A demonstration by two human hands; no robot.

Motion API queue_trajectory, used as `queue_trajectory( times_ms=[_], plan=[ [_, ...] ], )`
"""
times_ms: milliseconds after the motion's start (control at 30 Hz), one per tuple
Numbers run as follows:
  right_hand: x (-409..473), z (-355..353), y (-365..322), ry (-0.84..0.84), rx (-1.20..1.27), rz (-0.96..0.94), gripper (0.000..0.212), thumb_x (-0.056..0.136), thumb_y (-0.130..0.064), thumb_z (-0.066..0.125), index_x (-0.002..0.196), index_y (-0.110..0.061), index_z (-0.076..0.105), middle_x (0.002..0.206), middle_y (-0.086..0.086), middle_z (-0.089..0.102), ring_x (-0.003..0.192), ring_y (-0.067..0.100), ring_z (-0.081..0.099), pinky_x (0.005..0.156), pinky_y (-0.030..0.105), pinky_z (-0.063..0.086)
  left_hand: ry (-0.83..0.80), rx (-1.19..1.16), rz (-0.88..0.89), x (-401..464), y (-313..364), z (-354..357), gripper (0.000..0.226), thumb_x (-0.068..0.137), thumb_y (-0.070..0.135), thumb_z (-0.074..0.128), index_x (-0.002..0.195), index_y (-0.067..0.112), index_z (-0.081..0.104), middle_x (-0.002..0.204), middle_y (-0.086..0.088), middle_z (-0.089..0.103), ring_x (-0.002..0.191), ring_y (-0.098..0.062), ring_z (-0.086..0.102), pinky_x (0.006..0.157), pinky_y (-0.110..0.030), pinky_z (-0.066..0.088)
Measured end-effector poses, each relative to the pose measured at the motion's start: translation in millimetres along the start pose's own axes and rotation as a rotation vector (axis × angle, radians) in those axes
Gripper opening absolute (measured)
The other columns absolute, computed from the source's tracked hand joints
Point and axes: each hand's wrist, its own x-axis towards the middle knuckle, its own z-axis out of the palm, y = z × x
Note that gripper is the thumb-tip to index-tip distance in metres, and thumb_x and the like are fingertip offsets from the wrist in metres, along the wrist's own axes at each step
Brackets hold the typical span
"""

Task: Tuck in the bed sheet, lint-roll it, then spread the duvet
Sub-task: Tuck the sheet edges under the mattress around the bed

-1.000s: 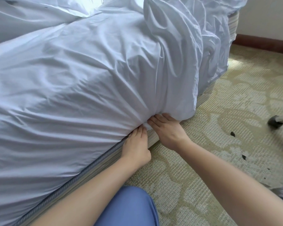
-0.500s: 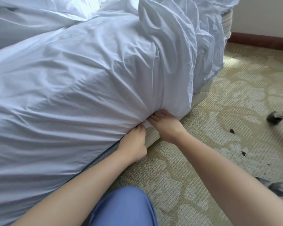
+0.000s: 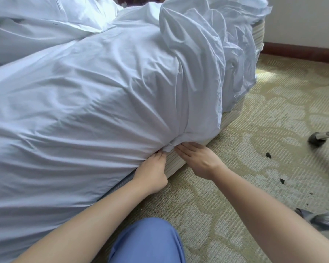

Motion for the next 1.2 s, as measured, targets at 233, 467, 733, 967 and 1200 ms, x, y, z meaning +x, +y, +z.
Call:
queue_trajectory(
  times_ms=[233, 467, 733, 967, 1200],
  plan=[
    [6.8, 4.0, -2.9, 0.023, 0.105, 0.175, 0.076, 0.049, -0.002, 0.072, 0.124, -0.002, 0.062, 0.125, 0.011, 0.064, 0.113, 0.024, 0.063, 0.092, 0.037, 0.051, 0.006, 0.034, -0.02, 16.6, 8.5, 7.6, 0.087, 0.079, 0.013, 0.052, 0.151, 0.003, 0.005, 0.16, -0.01, 0.008, 0.147, -0.019, 0.01, 0.119, -0.028, 0.012],
    [42.5, 2.6, -12.4, 0.104, 0.14, 0.309, 0.04, 0.04, 0.002, 0.074, 0.08, -0.006, 0.073, 0.077, 0.007, 0.072, 0.076, 0.024, 0.071, 0.073, 0.031, 0.056, 0.039, 0.04, -0.031, 22.0, 12.1, 12.6, 0.091, 0.077, 0.012, 0.052, 0.152, 0.005, 0.002, 0.16, -0.008, 0.007, 0.146, -0.021, 0.012, 0.119, -0.027, 0.013],
    [59.0, -1.7, -2.3, 0.044, 0.103, 0.245, 0.034, 0.025, 0.0, 0.079, 0.054, -0.011, 0.065, 0.051, 0.003, 0.06, 0.049, 0.022, 0.062, 0.056, 0.022, 0.051, -0.009, 0.02, -0.079, 27.7, 15.9, 5.0, 0.085, 0.078, 0.012, 0.053, 0.151, 0.004, 0.01, 0.158, -0.009, 0.016, 0.145, -0.022, 0.018, 0.117, -0.03, 0.018],
    [34.3, -20.5, 18.6, -0.103, 0.14, 0.12, 0.058, 0.065, 0.004, 0.061, 0.122, -0.006, 0.061, 0.117, 0.01, 0.065, 0.112, 0.028, 0.059, 0.091, 0.035, 0.048, 0.001, 0.075, -0.096, 28.3, 22.7, 7.5, 0.089, 0.078, 0.015, 0.055, 0.151, 0.003, 0.006, 0.156, -0.009, 0.019, 0.143, -0.023, 0.02, 0.116, -0.03, 0.019],
    [11.2, -30.0, 38.1, -0.308, -0.178, 0.155, 0.071, 0.092, -0.014, 0.045, 0.153, -0.01, 0.009, 0.16, 0.003, 0.015, 0.147, 0.015, 0.012, 0.118, 0.03, 0.002, 0.032, 0.058, -0.106, 32.0, 28.2, 7.6, 0.081, 0.079, 0.012, 0.052, 0.15, 0.002, 0.012, 0.155, -0.009, 0.021, 0.142, -0.024, 0.023, 0.115, -0.03, 0.022]
  ],
)
